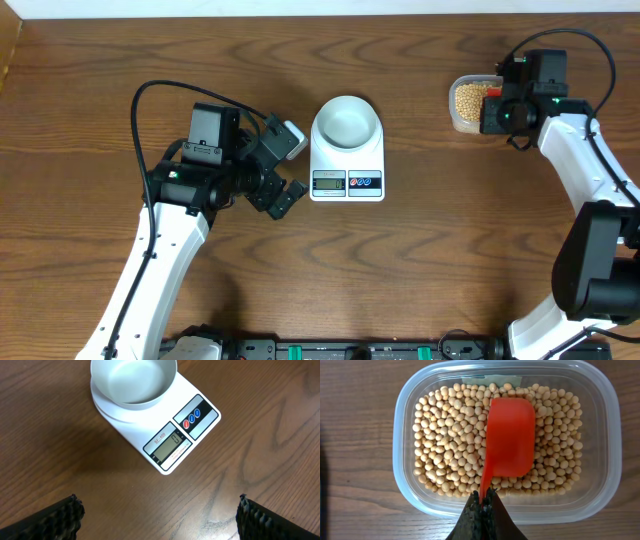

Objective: Scoop item into bowl and weigh 50g on scale
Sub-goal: 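Drag and tilt the red scoop through the beans to fill it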

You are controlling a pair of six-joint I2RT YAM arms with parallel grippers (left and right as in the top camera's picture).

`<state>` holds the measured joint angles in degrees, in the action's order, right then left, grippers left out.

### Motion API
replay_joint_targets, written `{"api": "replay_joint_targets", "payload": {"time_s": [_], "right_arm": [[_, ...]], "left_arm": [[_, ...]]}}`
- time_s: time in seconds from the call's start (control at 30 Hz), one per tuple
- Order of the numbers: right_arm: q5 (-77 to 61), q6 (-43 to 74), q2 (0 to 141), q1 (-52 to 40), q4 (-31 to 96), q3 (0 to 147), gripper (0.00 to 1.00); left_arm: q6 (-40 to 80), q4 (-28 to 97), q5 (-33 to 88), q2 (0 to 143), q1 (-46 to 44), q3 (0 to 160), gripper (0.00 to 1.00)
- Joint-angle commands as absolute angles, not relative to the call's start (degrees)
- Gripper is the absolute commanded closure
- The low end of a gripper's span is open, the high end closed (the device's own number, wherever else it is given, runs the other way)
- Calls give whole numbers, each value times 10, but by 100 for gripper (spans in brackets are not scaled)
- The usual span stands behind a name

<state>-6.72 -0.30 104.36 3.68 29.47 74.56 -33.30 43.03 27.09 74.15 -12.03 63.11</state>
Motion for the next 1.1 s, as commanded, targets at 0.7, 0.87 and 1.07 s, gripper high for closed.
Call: {"api": "replay_joint_targets", "payload": {"time_s": [0.7,0.87,1.07], "right_arm": [[-211,67,1059,96,321,752,99],[-210,84,1068,107,316,752,99],[-210,94,1073,114,318,752,99]], "left_arm": [[-343,430,276,745,-118,644,0],[-343,430,276,745,-118,644,0],[-343,430,276,745,-118,644,0]]}}
